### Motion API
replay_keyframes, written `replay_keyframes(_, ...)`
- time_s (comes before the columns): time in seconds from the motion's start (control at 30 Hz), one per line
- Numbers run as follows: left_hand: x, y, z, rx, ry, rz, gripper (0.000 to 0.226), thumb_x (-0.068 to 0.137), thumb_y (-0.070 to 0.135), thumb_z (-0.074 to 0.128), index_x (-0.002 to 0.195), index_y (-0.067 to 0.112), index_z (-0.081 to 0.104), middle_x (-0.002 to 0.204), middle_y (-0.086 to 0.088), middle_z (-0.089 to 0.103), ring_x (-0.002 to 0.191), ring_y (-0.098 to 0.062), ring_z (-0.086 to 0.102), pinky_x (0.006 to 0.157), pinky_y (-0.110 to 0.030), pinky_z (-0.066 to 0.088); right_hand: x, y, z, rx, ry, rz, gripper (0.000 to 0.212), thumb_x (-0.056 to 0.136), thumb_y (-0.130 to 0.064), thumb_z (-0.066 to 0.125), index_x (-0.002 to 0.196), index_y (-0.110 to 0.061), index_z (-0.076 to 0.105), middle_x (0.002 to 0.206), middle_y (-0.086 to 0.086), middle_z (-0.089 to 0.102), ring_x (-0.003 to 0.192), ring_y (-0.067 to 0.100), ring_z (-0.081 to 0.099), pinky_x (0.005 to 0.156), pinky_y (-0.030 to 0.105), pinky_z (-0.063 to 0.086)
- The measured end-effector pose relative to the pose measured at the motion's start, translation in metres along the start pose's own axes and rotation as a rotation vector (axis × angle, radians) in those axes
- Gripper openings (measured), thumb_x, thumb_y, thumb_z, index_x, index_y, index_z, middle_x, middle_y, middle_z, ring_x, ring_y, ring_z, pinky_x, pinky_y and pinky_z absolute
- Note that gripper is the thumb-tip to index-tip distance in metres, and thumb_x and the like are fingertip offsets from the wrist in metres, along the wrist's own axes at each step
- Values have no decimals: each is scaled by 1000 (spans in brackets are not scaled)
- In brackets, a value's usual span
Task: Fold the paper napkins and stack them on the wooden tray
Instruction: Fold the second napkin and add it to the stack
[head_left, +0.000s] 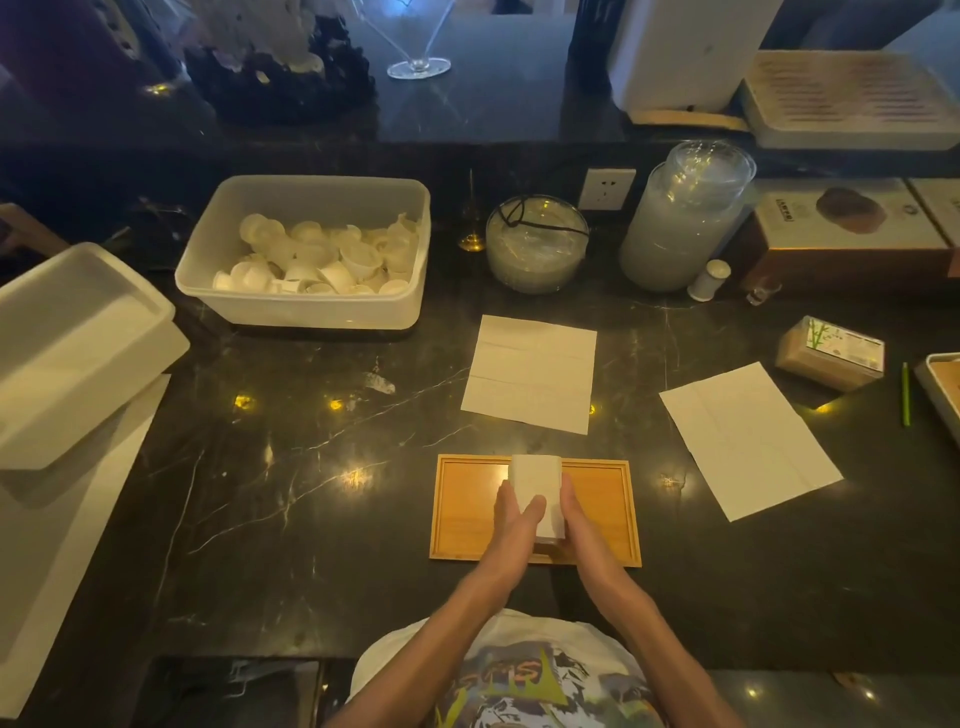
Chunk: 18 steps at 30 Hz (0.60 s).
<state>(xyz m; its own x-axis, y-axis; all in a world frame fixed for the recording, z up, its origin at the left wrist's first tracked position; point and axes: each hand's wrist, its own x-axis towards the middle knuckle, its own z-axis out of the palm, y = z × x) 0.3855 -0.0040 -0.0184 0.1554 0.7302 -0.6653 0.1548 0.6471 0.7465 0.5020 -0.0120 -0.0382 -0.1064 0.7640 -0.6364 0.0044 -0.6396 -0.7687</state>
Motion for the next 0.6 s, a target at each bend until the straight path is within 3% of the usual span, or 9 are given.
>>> replay_keyframes(0.13,3,0,-5,-14,1,-36,70,108,47,33,160,25,-8,172,1,-5,158,-24,3,126,-45,13,1,1,3,-18,-3,4,93,81,-78,27,161,-35,5,171,-6,10,156,22,13,126,54,16)
replay_keyframes(0.33,9,-1,-11,-51,-12,-54,60,109,42,33,161,26,8,167,-2,21,154,-26,21,121,-43,24,3,5,4,119,19,59,82,90,-68,30,159,-24,27,161,6,38,147,25,37,123,55,26)
replay_keyframes(0.47,10,-5,-12,-9,-41,-38,58,108,41,35,160,26,14,166,0,26,152,-24,25,122,-45,24,2,7,6,95,4,60,89,88,-73,31,161,-25,18,168,3,24,154,24,23,125,55,19)
replay_keyframes(0.6,10,-8,-15,-12,-79,-24,54,108,37,39,158,28,20,157,1,38,134,-13,38,107,-31,32,2,11,4,127,7,51,89,86,-73,36,159,-23,27,162,6,37,148,24,35,124,54,23)
